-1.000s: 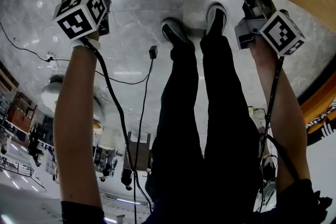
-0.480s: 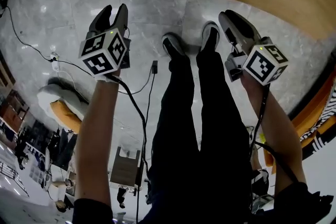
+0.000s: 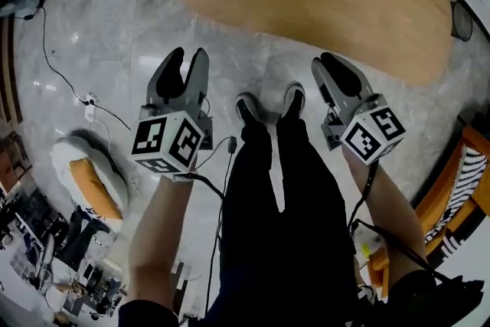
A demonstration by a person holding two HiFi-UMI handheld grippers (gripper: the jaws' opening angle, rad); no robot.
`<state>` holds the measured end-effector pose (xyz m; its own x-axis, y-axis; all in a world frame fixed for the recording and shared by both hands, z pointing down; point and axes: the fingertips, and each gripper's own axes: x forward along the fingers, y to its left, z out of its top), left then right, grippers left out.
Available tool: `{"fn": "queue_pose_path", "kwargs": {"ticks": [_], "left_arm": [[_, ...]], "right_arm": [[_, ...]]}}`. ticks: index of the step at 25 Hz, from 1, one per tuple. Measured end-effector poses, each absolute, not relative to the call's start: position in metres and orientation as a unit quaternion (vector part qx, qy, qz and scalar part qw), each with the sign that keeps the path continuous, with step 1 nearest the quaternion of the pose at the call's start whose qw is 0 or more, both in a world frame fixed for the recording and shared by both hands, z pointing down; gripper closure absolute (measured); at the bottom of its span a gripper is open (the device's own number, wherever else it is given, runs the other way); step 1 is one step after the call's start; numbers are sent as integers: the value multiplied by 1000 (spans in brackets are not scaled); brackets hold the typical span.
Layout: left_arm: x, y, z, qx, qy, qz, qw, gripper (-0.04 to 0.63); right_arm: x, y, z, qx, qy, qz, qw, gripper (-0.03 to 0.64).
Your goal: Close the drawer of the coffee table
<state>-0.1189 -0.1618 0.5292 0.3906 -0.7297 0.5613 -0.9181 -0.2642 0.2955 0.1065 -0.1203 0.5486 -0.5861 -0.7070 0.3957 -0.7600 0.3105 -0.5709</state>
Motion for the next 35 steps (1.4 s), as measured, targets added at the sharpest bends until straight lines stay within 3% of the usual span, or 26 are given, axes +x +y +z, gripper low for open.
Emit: {"fn": "queue_pose_path", "kwargs": {"ticks": [10, 17, 24, 35], "left_arm": [[-61, -117, 384, 810, -500, 108, 287, 413], [-82, -114, 294, 824, -508, 79, 236, 413], [-122, -94, 247, 815, -531, 44, 229, 413], [-125, -100, 180, 822, -534, -32, 197, 413]], "right_arm": [[116, -127, 394, 446, -841, 305, 6, 537], [97, -107, 304, 420, -870, 259, 7, 541], [90, -98, 233, 434, -878, 200, 12, 551], [91, -123, 149, 466, -874, 134, -38, 555]]}}
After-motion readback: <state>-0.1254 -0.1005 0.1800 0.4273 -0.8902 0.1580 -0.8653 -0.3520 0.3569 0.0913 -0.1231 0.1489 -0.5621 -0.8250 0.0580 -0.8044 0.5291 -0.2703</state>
